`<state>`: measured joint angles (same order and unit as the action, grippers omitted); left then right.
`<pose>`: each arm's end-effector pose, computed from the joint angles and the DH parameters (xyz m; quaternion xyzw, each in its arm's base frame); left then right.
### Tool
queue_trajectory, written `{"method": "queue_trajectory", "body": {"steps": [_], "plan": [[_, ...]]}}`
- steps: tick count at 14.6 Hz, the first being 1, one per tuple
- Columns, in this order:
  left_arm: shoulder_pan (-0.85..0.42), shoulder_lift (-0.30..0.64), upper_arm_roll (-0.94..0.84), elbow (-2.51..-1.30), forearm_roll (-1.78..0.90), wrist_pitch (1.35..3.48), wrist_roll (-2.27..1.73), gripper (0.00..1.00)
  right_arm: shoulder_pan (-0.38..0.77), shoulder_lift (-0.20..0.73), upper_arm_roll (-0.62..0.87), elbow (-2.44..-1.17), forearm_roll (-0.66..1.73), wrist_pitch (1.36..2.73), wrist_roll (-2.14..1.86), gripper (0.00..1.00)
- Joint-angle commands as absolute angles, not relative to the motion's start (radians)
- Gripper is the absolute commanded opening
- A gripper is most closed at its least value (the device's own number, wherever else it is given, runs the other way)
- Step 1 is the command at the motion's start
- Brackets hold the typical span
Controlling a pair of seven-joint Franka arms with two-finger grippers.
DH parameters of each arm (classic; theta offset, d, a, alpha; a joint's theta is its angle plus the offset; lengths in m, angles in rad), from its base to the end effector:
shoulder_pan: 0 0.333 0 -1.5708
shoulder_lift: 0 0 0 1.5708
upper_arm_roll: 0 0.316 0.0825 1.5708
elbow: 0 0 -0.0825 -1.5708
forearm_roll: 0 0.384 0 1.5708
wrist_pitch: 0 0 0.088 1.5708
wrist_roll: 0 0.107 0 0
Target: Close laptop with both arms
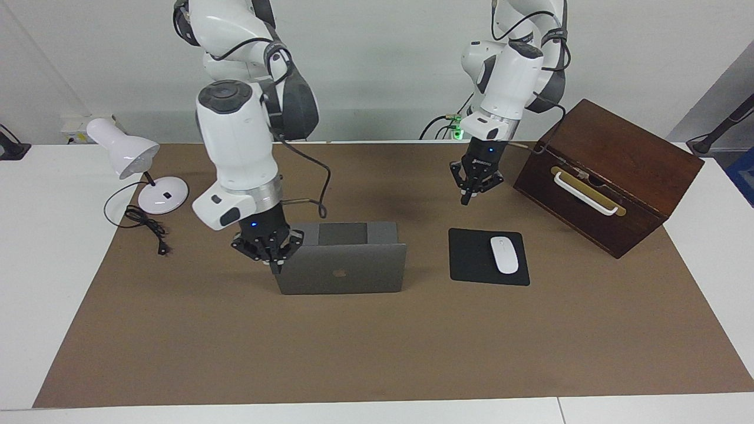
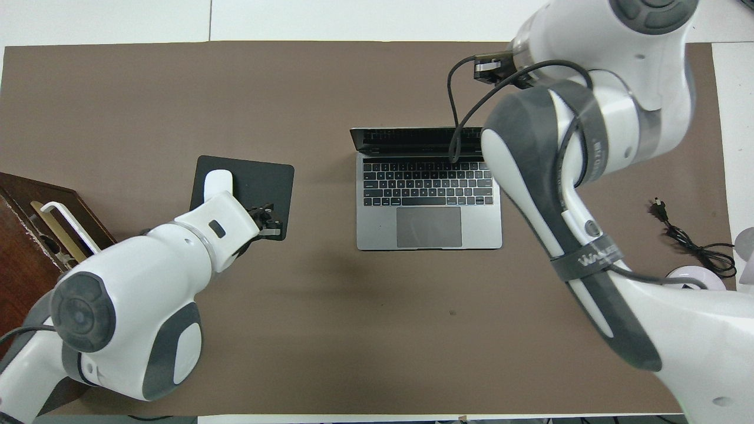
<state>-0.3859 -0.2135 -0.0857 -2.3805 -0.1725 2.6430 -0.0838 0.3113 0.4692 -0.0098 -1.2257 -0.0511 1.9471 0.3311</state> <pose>0.4512 -0.2265 0.4565 0.9626 -0.1252 0.2127 0.1114 0.6877 0.2120 0.5303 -0.9917 0.0075 -0.1279 0.0136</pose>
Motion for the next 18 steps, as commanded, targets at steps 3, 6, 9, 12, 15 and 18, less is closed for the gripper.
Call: {"method": "queue_trajectory", "body": {"steps": [3,6,9,12,15,18], "plan": [[-0.503,-0.169,-0.071,-2.456,-0.189,2.822,-0.104,0.0,0.405,0.469,-0.017,-1.198,-0.09,1.914,0.438,0.0],[-0.551,-0.1,-0.071,-2.457,-0.189,2.904,-0.112,0.0,0.416,0.465,-0.009,-1.203,-0.117,1.922,0.5,0.0],[-0.586,-0.04,-0.071,-2.457,-0.189,2.982,-0.113,0.0,0.408,0.465,-0.009,-1.219,-0.117,1.934,0.505,0.0],[-0.606,0.015,-0.071,-2.456,-0.189,3.055,-0.118,0.0,0.399,0.46,-0.009,-1.238,-0.117,1.953,0.503,0.0],[-0.634,0.116,-0.072,-2.456,-0.189,3.224,-0.121,0.0,0.397,0.448,-0.009,-1.27,-0.115,1.989,0.503,0.0],[-0.646,0.19,-0.072,-2.456,-0.189,3.353,-0.127,0.0,0.399,0.448,-0.011,-1.284,-0.115,2.005,0.509,0.0]]}}
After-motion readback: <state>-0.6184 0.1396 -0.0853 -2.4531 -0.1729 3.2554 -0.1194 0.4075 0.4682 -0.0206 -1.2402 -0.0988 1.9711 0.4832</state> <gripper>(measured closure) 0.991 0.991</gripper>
